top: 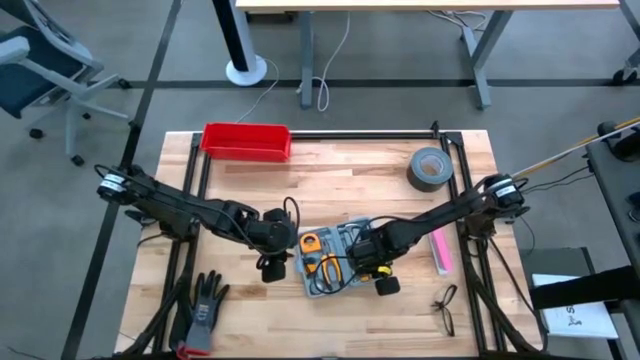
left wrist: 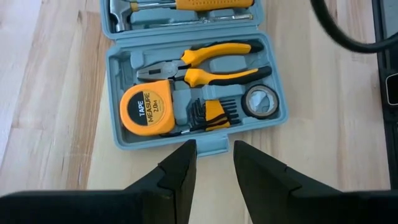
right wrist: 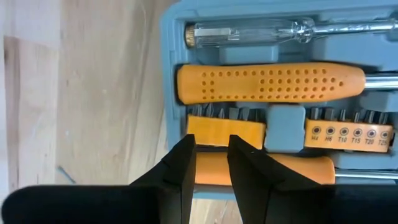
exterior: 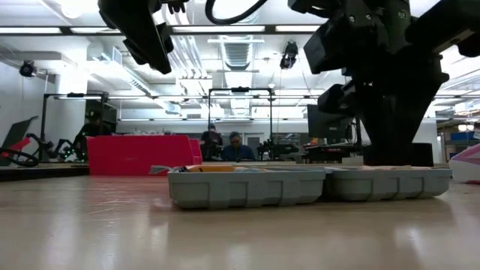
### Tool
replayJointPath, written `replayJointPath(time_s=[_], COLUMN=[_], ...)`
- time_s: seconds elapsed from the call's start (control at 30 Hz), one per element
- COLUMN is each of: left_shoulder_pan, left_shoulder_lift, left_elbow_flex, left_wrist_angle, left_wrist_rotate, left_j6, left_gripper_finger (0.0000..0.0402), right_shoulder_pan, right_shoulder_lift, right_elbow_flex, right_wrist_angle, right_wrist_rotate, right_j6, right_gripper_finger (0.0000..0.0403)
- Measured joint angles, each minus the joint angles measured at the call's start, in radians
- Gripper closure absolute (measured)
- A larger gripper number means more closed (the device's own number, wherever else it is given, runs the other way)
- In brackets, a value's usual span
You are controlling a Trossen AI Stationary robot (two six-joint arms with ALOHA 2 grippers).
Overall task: Prefit tool cases
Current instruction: Adjust the set of interchangeable screwdriver bits in the gray toolbox
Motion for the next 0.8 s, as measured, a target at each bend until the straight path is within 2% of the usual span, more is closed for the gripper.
replayJointPath(time_s=[0.37, 0.63, 0.8], left_shoulder_pan=[0.0, 0.0, 0.0], left_shoulder_lift=[0.0, 0.0, 0.0], left_elbow_flex=[0.0, 0.0, 0.0], left_wrist_angle=[0.001, -0.001, -0.003], left_wrist_rotate=[-0.001, -0.001, -0.002], left_j6=[0.0, 0.0, 0.001], left_gripper_finger=[0.0287, 0.0287, 0.0287], right_shoulder_pan=[0.0, -0.008, -0.019], right_shoulder_lift=[0.015, 0.088, 0.069], right_elbow_flex=[0.005, -0.071, -0.067], right_wrist_angle=[0.015, 0.109, 0.109], right_wrist_rotate=[0.0, -0.038, -0.035], right_j6=[-0.002, -0.026, -0.025], right_gripper_finger=[0.0316, 0.0331, 0.0339])
